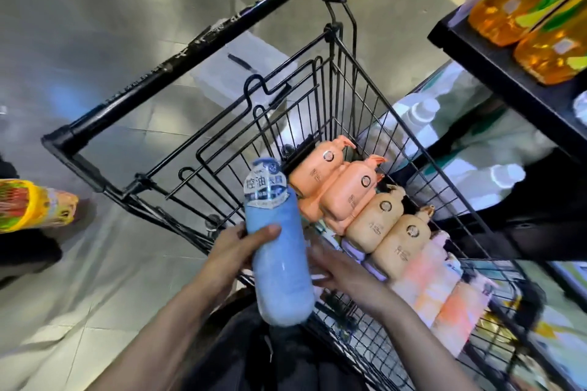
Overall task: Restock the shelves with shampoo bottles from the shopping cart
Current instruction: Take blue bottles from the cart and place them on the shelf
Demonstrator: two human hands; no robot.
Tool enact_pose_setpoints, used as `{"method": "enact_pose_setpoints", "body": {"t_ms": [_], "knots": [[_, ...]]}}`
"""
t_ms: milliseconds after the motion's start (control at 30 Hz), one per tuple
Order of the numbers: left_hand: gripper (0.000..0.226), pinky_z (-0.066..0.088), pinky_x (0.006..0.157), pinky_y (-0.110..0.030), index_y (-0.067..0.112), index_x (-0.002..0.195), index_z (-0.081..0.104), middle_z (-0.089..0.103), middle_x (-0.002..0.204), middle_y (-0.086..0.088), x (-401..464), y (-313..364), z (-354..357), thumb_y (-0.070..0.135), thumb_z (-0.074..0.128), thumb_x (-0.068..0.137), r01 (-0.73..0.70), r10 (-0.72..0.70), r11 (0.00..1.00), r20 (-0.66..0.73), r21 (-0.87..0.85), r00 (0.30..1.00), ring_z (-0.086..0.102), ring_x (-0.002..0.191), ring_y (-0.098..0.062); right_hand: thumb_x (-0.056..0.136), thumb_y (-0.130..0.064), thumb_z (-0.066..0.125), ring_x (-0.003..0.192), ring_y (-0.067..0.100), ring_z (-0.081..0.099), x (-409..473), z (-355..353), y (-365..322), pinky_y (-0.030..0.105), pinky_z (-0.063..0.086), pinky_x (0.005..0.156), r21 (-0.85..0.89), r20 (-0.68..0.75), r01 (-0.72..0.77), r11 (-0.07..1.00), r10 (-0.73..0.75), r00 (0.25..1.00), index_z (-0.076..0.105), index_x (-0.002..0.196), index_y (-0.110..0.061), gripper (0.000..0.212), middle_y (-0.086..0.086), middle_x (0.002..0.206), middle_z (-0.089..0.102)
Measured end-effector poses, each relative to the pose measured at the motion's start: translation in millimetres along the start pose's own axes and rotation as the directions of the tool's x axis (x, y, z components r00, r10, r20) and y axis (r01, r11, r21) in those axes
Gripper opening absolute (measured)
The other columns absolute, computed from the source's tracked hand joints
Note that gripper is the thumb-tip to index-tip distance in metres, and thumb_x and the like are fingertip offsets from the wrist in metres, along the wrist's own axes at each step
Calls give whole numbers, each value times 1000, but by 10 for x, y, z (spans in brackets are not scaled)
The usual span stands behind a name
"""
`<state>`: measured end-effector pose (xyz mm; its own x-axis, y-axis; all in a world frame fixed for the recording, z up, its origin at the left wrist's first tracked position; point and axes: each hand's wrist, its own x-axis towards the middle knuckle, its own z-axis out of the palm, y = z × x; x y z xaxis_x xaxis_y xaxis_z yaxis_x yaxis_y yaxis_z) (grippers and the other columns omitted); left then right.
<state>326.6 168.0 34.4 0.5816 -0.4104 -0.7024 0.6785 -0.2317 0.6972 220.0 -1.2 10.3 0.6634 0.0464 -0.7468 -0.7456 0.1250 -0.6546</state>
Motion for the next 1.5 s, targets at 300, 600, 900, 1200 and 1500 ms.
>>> {"method": "enact_pose_setpoints", "body": {"t_ms": [300, 600, 900, 1200, 1500], "knots": [[73, 51, 78, -37, 5, 103, 69, 73, 99, -14, -38, 174, -587, 52, 74, 47, -19, 22, 1000, -123, 24, 992, 69, 86, -26, 84, -50, 64, 135, 29, 37, 1163, -32, 1015, 40, 36, 106, -623, -182, -164, 765, 62, 981, 26, 147, -7, 85, 11, 149, 36], [69, 55, 68, -26, 5, 98, 69, 75, 93, -9, 23, 162, -571, 51, 73, 47, -14, 21, 997, -90, 73, 996, 70, 80, -19, 66, -40, 72, 99, 22, 60, 1622, 226, 1135, 33, 50, 81, -660, -190, -185, 728, 77, 979, 52, 125, -24, 65, 2, 109, 65], [62, 48, 64, -28, 10, 91, 70, 75, 83, -7, 13, 259, -344, 51, 76, 45, -29, 10, 972, 80, 234, 997, 67, 67, -16, 58, -37, 86, 102, 13, 53, 534, -76, 914, 18, 40, 71, -141, -454, -92, 986, 18, 891, 48, 126, -20, 79, -6, 117, 57], [64, 51, 77, -38, 7, 94, 72, 74, 93, -13, -366, 309, 1112, 50, 75, 46, -227, 20, 903, 492, 365, 870, 69, 82, -27, 42, -48, 78, 81, 13, 69, -1276, -182, 868, 35, 55, 77, 305, -754, 341, 889, 7, 656, 53, 108, -16, 78, 4, 99, 69], [45, 58, 66, -28, 5, 97, 69, 76, 89, -8, -1572, -527, 2480, 36, 78, 65, -369, 5, 846, 688, 384, 726, 72, 78, -18, 38, -37, 82, 72, 24, 67, -3048, -225, 2051, 33, 54, 64, 350, -897, 675, 650, 25, 442, 65, 101, -2, 74, 14, 85, 73]]}}
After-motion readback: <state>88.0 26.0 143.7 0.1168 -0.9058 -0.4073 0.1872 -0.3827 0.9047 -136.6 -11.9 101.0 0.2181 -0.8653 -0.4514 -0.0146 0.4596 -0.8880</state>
